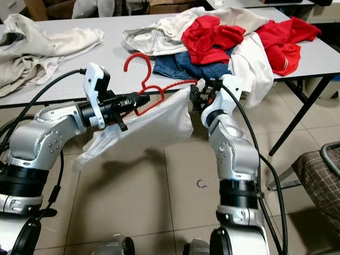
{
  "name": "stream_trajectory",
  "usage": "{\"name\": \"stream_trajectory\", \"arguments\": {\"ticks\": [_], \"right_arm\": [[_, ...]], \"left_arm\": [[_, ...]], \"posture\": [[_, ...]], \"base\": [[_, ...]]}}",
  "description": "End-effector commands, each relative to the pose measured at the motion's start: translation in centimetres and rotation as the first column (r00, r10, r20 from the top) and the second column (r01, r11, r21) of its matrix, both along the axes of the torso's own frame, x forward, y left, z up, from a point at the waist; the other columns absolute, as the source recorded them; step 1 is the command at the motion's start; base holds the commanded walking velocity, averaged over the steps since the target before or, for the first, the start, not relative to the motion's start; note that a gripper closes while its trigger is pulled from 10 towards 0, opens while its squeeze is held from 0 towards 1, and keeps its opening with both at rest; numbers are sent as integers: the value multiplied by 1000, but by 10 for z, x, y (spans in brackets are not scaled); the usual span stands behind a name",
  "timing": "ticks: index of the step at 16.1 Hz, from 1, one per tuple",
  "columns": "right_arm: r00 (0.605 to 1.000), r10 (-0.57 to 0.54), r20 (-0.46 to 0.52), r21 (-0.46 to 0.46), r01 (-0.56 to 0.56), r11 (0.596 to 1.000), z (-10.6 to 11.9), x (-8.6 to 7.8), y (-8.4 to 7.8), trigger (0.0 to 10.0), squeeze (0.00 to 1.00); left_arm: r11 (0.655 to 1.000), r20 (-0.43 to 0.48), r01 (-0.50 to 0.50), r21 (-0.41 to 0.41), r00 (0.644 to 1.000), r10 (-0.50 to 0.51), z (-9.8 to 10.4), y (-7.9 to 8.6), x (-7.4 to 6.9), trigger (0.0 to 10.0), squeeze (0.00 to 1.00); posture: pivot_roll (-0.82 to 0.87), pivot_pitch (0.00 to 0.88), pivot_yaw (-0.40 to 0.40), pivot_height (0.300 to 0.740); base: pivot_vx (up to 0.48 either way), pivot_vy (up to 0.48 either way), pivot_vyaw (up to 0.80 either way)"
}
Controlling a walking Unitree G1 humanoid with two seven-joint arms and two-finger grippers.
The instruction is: Hang hanger
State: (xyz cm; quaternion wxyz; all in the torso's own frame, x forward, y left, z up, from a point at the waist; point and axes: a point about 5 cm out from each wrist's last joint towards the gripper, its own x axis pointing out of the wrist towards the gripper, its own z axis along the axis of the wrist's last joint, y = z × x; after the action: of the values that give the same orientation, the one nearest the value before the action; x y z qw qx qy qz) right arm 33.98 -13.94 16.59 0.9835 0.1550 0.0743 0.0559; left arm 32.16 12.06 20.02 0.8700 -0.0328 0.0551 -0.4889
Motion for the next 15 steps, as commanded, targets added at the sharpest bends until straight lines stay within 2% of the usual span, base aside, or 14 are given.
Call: {"name": "stream_trajectory", "arguments": {"ticks": [1,2,3,6,8,15], "right_arm": [[1000,19,12,19,-19,1000,3,4,2,10000,0],[1000,26,5,35,-27,999,2,5,1,4314,0],[999,40,-2,54,-40,998,1,6,1,0,0],[988,156,-4,113,-154,982,-2,5,7,0,0],[975,221,-2,113,-220,969,-2,4,7,0,0],[964,264,-6,100,-262,960,-4,-3,3,0,0]], "left_arm": [[999,33,32,-14,999,-32,9,0,-4,0,0],[999,32,37,-15,999,-36,10,0,-4,0,0],[999,34,37,-19,999,-37,11,0,-4,0,0],[997,35,57,-53,998,-55,15,0,-5,0,0],[997,35,62,-52,998,-61,16,0,-5,0,0],[998,44,40,-42,998,-38,15,2,-2,0,0]], "posture": [[-124,0,58,740],[-124,0,58,740],[-122,0,56,740],[-122,0,56,740],[-123,0,56,740],[-127,0,49,740]], "base": [[0,0,0],[0,0,0],[0,0,0],[0,0,0],[0,0,0],[0,0,0]]}}
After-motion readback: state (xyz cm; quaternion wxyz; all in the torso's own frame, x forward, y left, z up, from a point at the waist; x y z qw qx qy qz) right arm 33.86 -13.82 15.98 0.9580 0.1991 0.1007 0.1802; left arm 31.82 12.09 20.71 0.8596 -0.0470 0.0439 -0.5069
